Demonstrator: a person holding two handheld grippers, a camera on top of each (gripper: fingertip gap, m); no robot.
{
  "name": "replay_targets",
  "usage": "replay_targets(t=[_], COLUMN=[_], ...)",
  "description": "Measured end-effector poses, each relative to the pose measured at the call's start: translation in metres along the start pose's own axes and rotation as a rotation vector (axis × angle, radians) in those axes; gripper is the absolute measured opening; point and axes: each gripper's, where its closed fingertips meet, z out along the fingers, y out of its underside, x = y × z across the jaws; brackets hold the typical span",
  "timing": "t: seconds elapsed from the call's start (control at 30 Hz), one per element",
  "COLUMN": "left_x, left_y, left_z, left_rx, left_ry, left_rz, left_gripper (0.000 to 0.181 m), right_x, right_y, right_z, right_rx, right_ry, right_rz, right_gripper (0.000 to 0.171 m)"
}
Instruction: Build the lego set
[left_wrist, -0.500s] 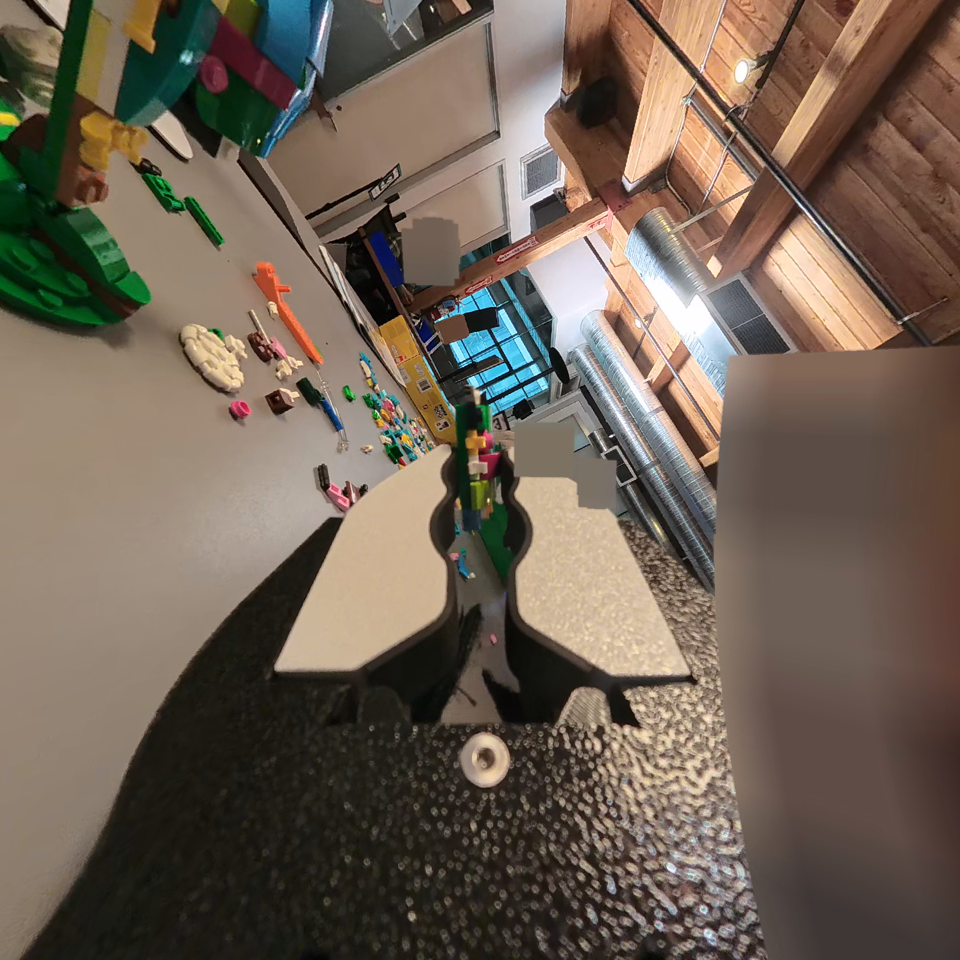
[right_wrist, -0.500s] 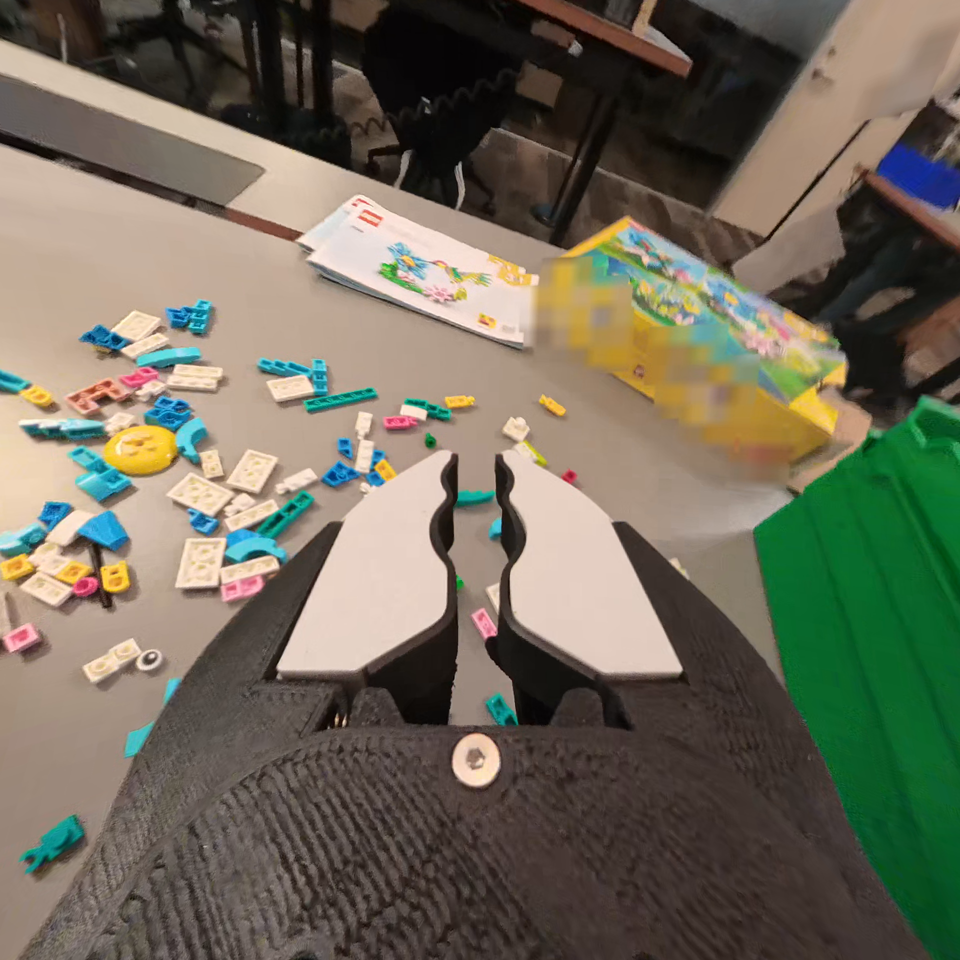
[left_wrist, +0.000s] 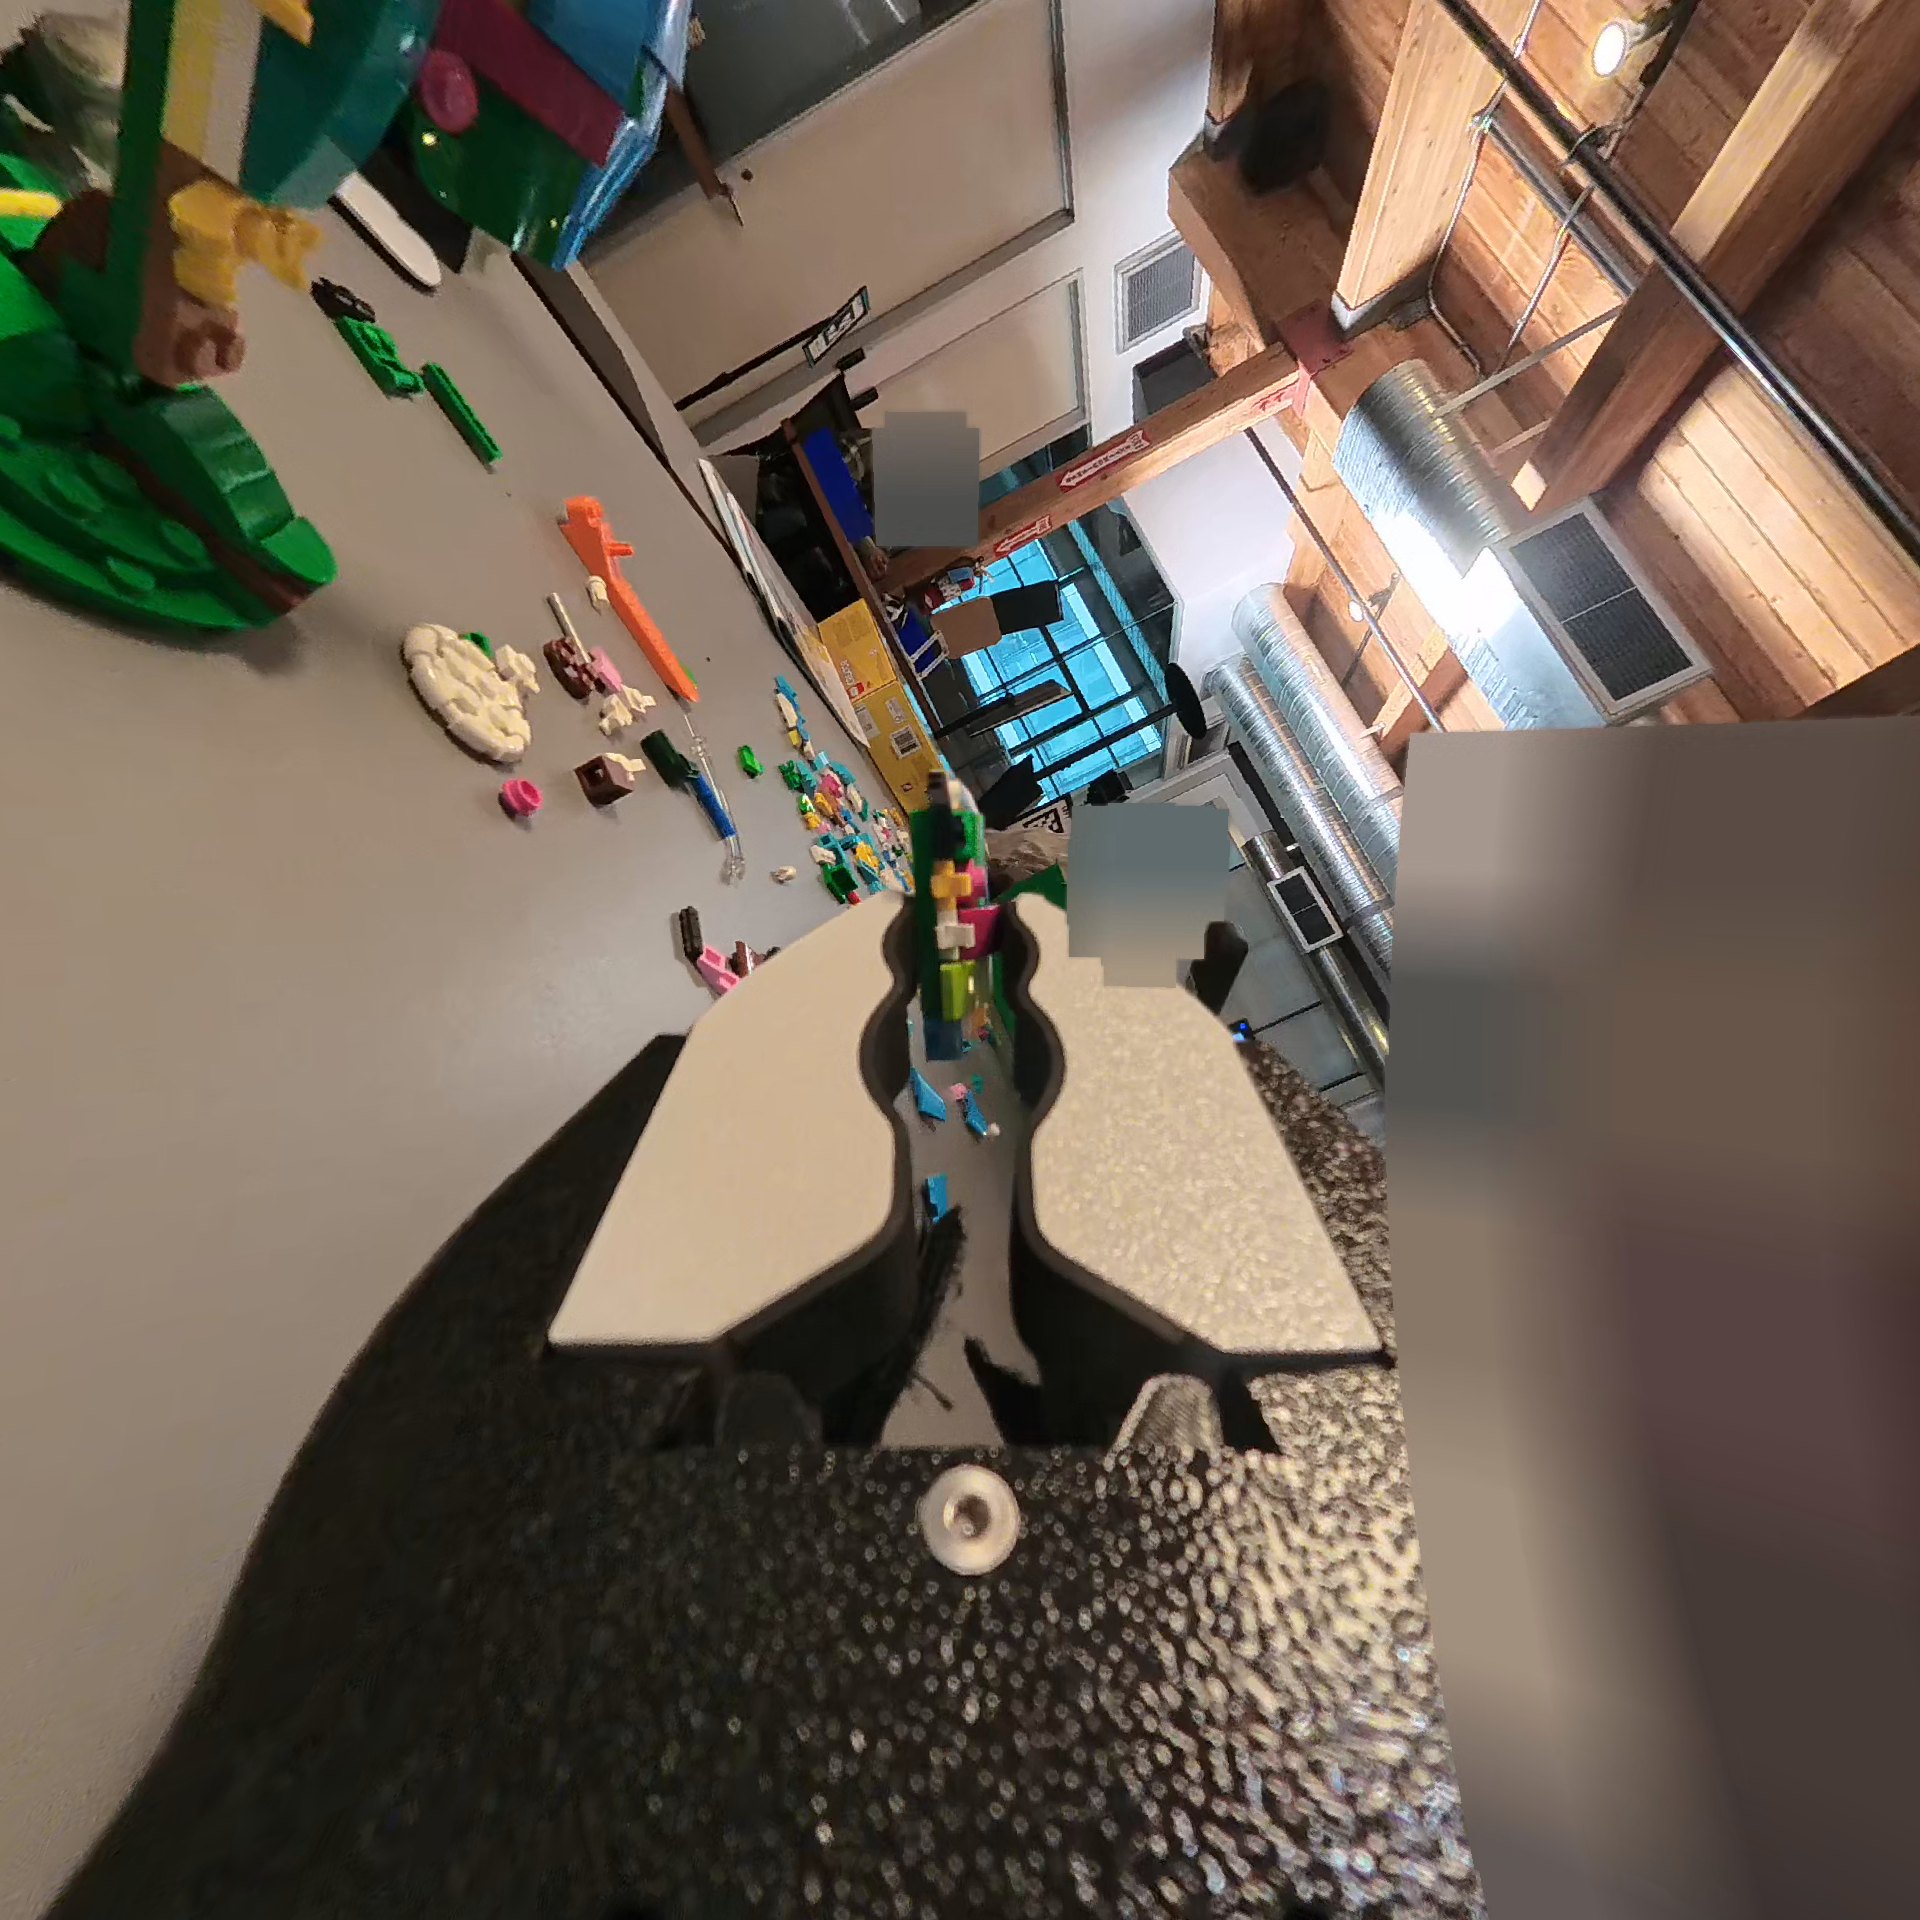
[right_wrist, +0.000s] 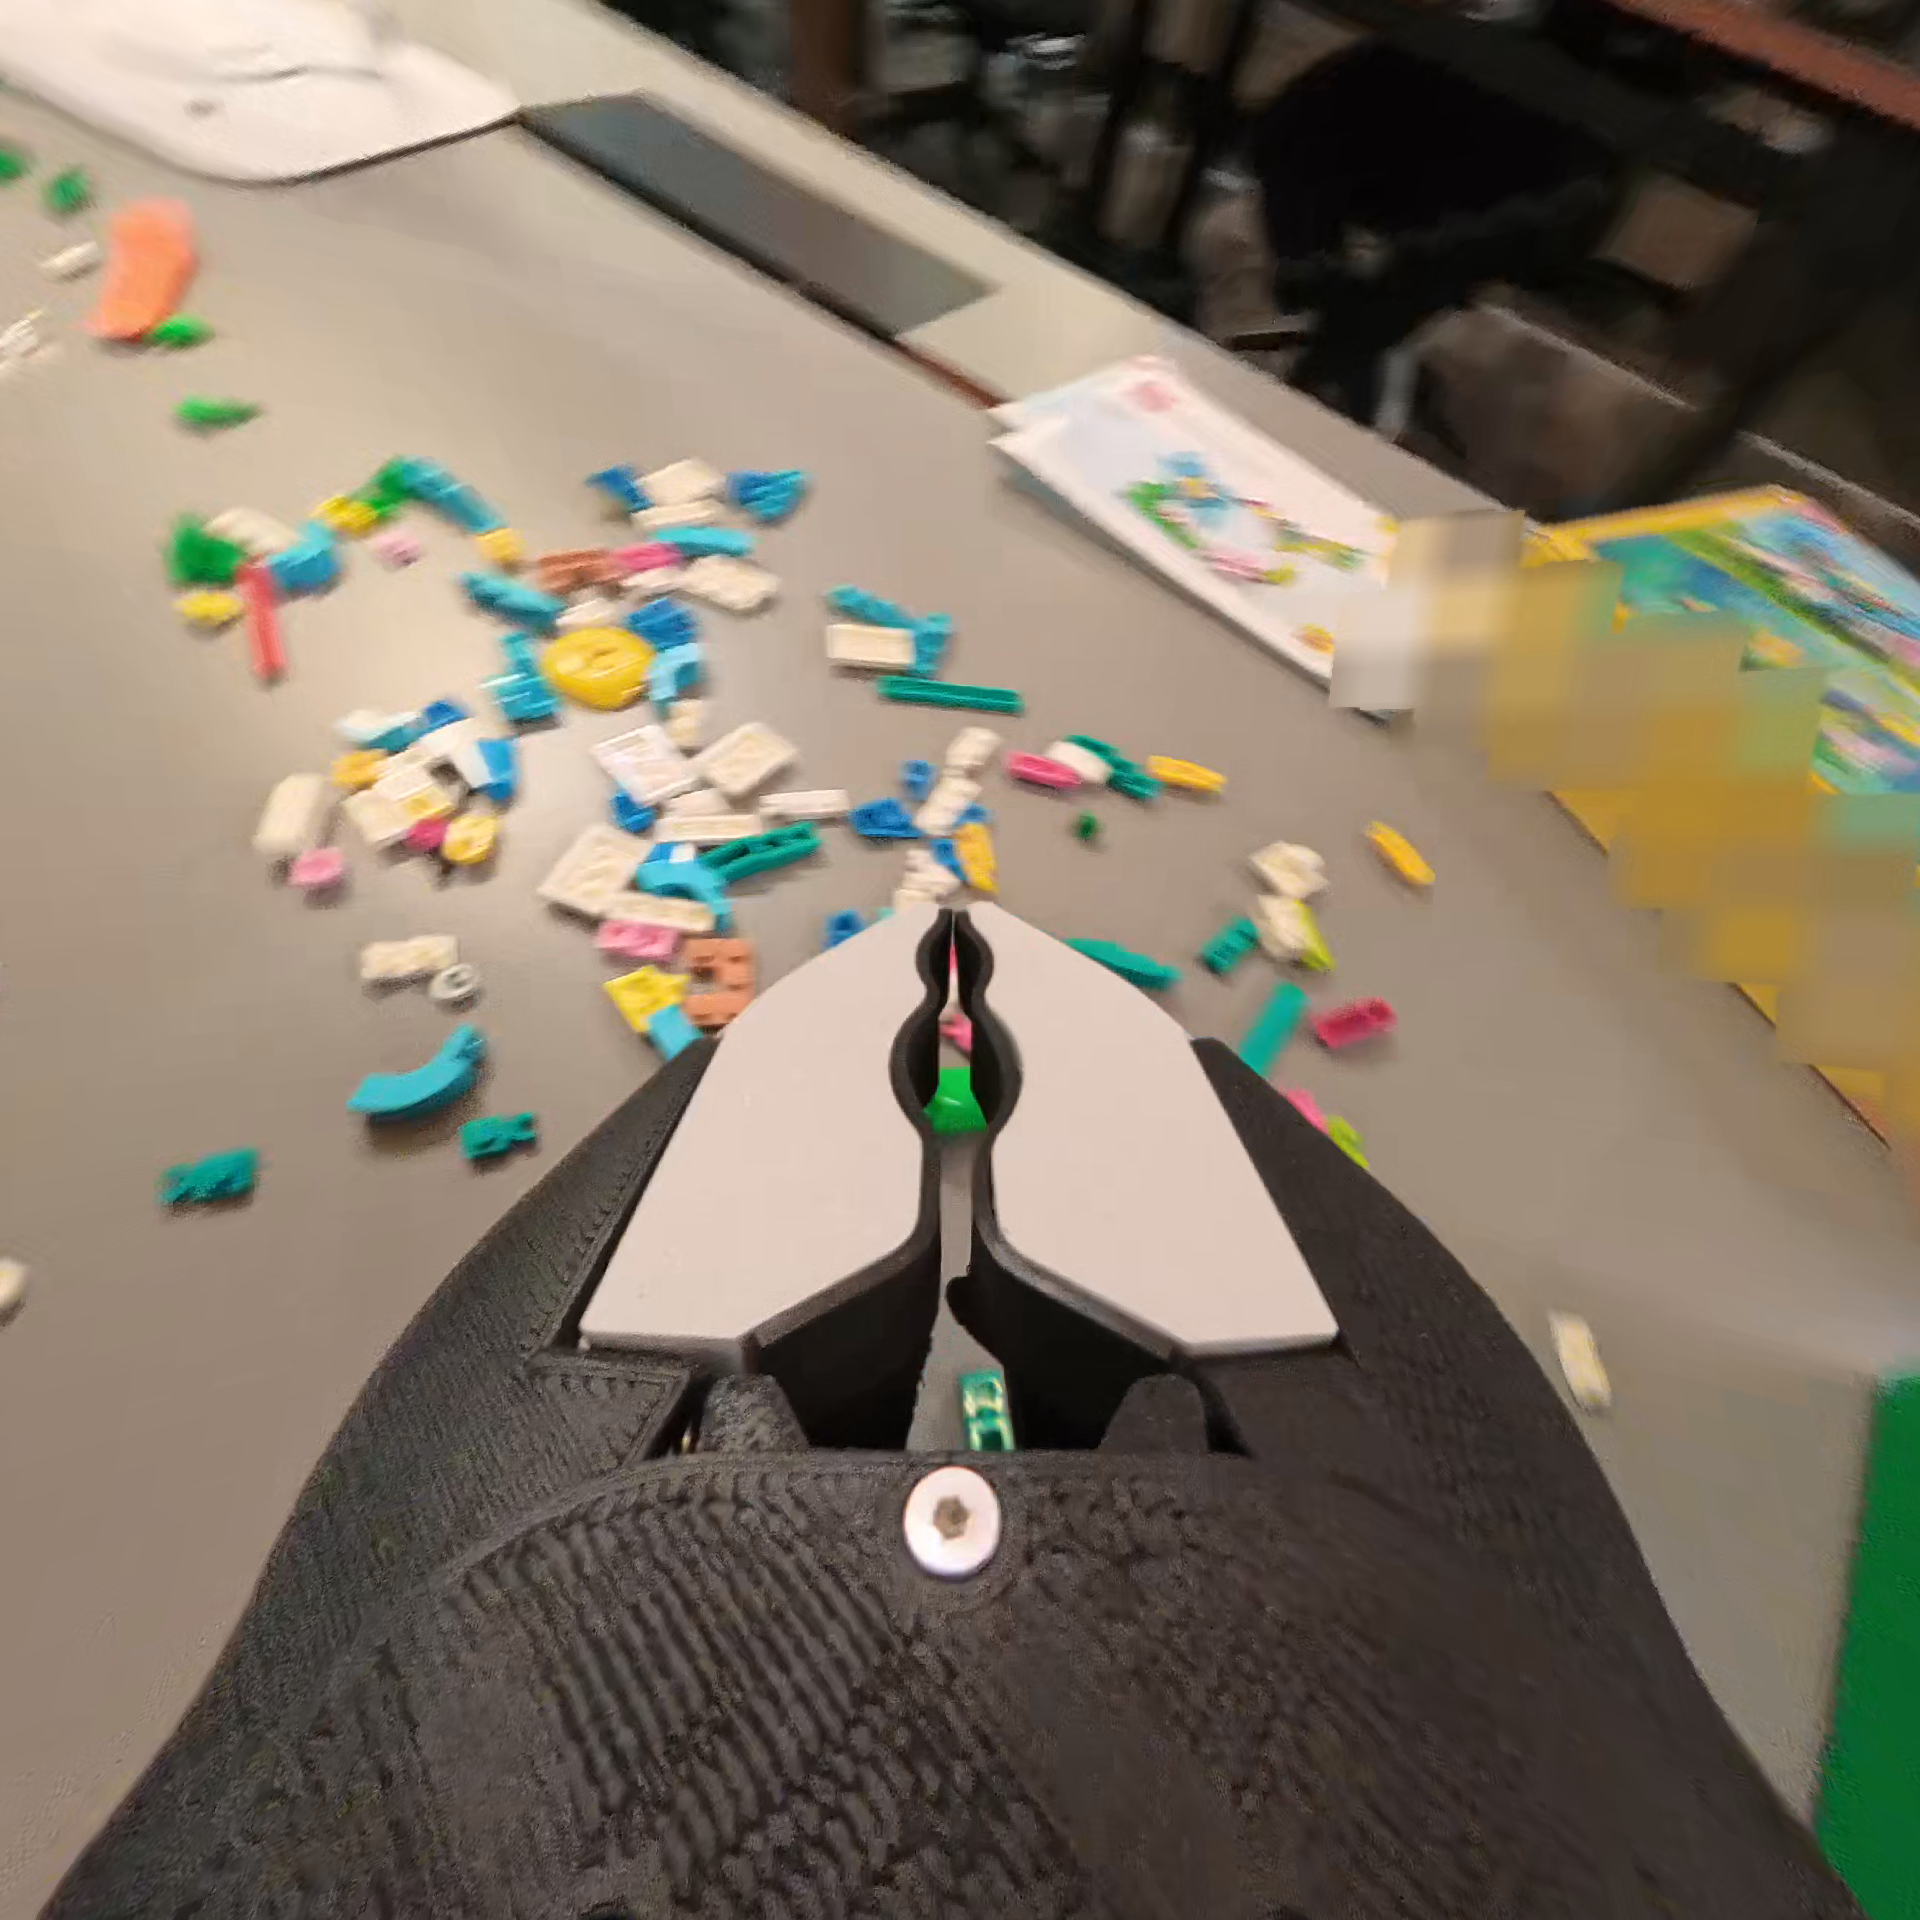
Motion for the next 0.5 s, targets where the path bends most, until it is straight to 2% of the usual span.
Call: replay_targets(t=[0.17, 0.33, 0.5], left_x=[-0.001, -0.001, 0.0], left_y=[0.001, 0.002, 0.001], left_z=[0.001, 0.001, 0.0], left_rx=[-0.004, -0.009, -0.009], left_ry=[-0.009, -0.011, 0.0], left_rz=[0.005, 0.009, 0.001], left_gripper=[0.014, 0.014, 0.014], right_x=[-0.032, -0.02, -0.018], right_y=[0.013, 0.022, 0.028], right_z=[0.036, 0.067, 0.081], right_rx=[-0.24, -0.332, -0.416], right_ry=[-0.261, -0.303, -0.372], right_rz=[-0.148, -0.197, -0.236], right_gripper=[0.005, 0.007, 0.008])
